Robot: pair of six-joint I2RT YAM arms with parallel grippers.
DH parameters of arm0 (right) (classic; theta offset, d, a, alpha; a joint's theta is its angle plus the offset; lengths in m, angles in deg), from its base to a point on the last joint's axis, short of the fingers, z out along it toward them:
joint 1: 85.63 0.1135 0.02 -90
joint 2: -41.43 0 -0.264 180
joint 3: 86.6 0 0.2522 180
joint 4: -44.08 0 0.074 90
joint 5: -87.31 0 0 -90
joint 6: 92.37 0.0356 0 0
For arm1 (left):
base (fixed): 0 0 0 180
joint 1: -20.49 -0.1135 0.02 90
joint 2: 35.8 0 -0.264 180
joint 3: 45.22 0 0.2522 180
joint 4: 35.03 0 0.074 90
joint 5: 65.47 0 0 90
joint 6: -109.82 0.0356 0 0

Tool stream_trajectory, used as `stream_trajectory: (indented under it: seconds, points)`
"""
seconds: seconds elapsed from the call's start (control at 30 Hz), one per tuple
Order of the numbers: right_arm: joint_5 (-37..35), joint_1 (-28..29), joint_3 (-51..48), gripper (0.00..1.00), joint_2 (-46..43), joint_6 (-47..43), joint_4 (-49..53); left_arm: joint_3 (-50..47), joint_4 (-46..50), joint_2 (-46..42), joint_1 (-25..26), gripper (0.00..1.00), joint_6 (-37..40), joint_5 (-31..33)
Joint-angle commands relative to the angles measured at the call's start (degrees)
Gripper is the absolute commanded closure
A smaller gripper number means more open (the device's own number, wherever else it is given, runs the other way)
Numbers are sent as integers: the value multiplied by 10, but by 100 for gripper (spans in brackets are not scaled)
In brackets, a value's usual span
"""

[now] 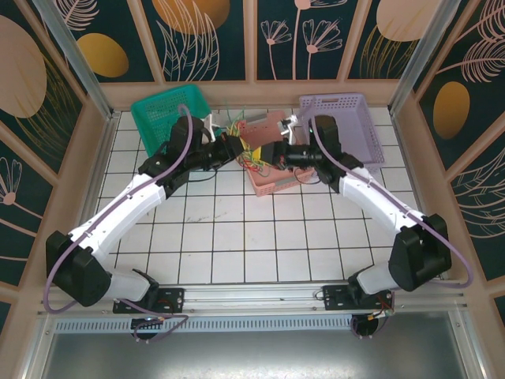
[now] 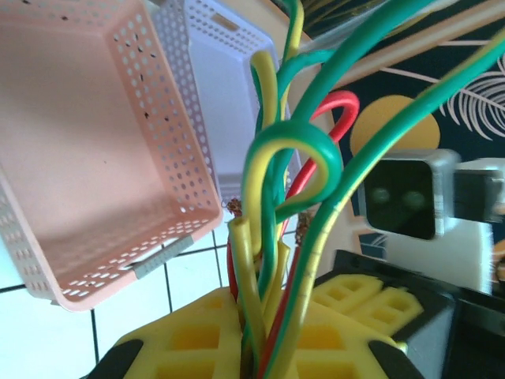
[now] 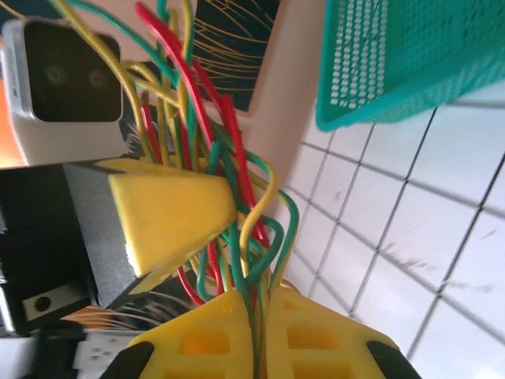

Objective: Untangle the cables

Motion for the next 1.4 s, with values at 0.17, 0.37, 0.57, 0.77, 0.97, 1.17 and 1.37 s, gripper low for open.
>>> stream_trajectory:
  seconds: [0.17,0.37,0.57,0.77,0.97,1.17,1.37]
  points:
    - [50,-12,-263,100,-1,562,-440,-28,-271,-85,-24,100,-39,-7]
    - [54,0,-96,100,-19,256,-25,-46,-242,-88,-26,100,-48,3]
    - [-121,1,134,75,-30,-134,311,-63,-161,-69,-25,100,-40,-68]
    - [-143,8,154,53,-39,-247,335,-92,-99,-81,-25,100,25,-104]
    - [-95,71,146,49,-14,-243,306,-105,-85,-80,-25,100,46,-123]
    - [-89,117,100,49,-2,-181,232,-127,-84,-84,-25,100,54,-122]
    - [-99,131,82,67,13,-156,210,-139,-110,-93,-24,100,40,-126]
